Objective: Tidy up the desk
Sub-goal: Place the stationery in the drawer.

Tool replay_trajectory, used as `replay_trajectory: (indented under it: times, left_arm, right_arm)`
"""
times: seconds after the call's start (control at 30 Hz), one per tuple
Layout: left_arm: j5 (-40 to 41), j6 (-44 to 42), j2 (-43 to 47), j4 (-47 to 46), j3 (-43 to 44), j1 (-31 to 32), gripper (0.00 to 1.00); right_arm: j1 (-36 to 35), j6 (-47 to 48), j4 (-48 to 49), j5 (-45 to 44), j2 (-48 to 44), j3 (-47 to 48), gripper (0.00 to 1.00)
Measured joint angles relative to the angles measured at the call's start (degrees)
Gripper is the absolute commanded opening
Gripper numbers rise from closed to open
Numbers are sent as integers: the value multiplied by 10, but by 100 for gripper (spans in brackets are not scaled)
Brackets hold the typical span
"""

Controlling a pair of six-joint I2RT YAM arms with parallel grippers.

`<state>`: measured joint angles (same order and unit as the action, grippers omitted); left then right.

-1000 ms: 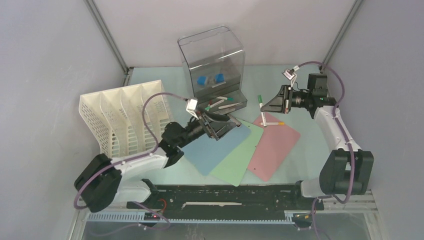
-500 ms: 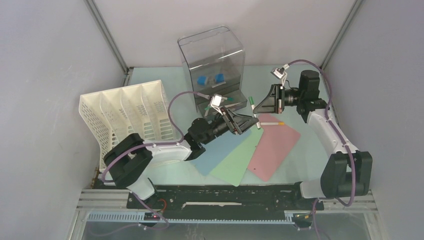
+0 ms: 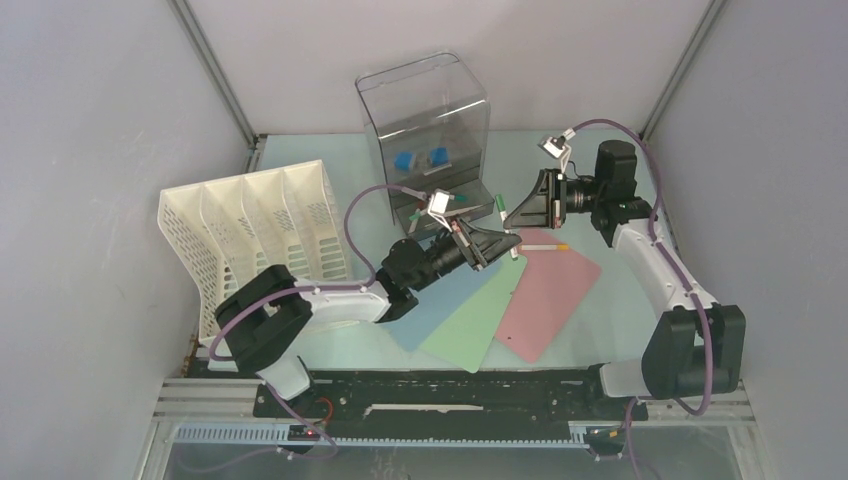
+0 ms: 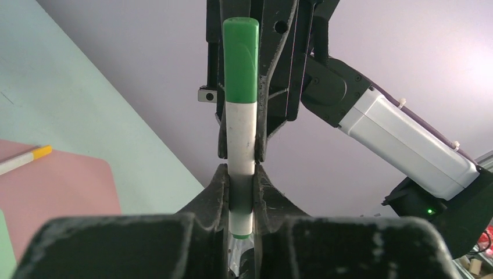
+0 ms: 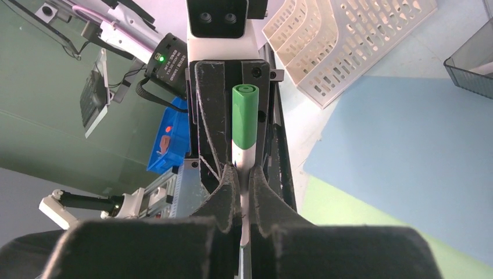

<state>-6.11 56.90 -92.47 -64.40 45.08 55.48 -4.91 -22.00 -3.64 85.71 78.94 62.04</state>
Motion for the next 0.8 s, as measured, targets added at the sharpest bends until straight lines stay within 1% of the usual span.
replay_trajectory:
  times: [0.03,0.07,0.1,0.13,0.17,0.2,0.23,0.27,0.33,0.47,0.6,0.7,0.8]
  left_arm:
    - [0,1,0,-3,-2,0,0]
    - [0,1,0,-7,-4,0,0]
    - [0,0,0,-12,-8,0,0]
    - [1,0,0,-16,-12,0,0]
    - [2,-2,1,-23,-18,0,0]
    - [2,-4,3,-27,-23,0,0]
    - [3,-8,6,-30,-30,0,0]
    - [4,-12,7,-31,-40,0,0]
    - [5,-22,18,-30,-63,0,0]
    - [4,-45,49,-18,-113,-9,0]
    - [2,-74,111,20,-157,-33,0]
    - [7,-114,180,101,-174,-53,0]
    - [33,-179,258,233,-170,-61,0]
  right_arm:
    - [0,2,-1,-1,-1,0,0]
    - [-2,5,-3,-1,-2,0,2]
    - [-3,9,-4,-2,-3,0,10]
    - [-5,13,-8,-3,-3,0,24]
    - [-7,17,-11,-5,-3,0,36]
    - [-10,22,-17,-7,-3,0,53]
    - [-13,24,-19,-9,-3,-1,83]
    - [-16,28,-23,-10,-3,-1,97]
    - [-19,39,-29,-10,-3,-1,100]
    - [-16,62,-38,-12,-3,-1,100]
    - [15,103,-81,-32,-9,1,100]
    - [49,184,-167,-83,-17,23,100]
    - [72,259,-236,-156,-33,50,100]
